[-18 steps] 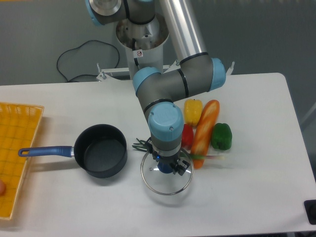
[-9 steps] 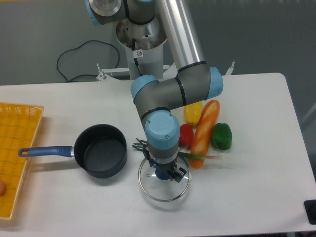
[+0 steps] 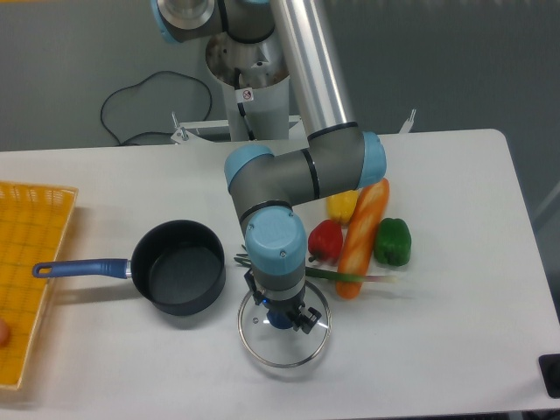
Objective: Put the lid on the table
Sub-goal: 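Lower the held glass lid onto the table beside the saucepan, then hold the lid flat on the table and open the gripper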
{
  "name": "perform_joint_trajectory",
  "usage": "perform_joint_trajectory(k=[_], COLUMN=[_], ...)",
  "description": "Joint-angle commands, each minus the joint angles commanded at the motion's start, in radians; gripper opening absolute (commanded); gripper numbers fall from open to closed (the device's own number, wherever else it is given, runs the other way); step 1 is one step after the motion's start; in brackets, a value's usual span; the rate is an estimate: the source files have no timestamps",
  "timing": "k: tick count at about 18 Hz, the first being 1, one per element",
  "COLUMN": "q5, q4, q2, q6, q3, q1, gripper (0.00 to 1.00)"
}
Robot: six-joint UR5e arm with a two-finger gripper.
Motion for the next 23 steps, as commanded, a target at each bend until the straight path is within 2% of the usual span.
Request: perform_joint_trajectory(k=[5, 23], q5=[0.002, 0.002], q4=[0.026, 0.037], q2=[-0.015, -0.038], q6=[-0.011, -0.015], q3=[-0.003, -0.008], q1=[-0.012, -0.017], gripper=[0.51, 0.51])
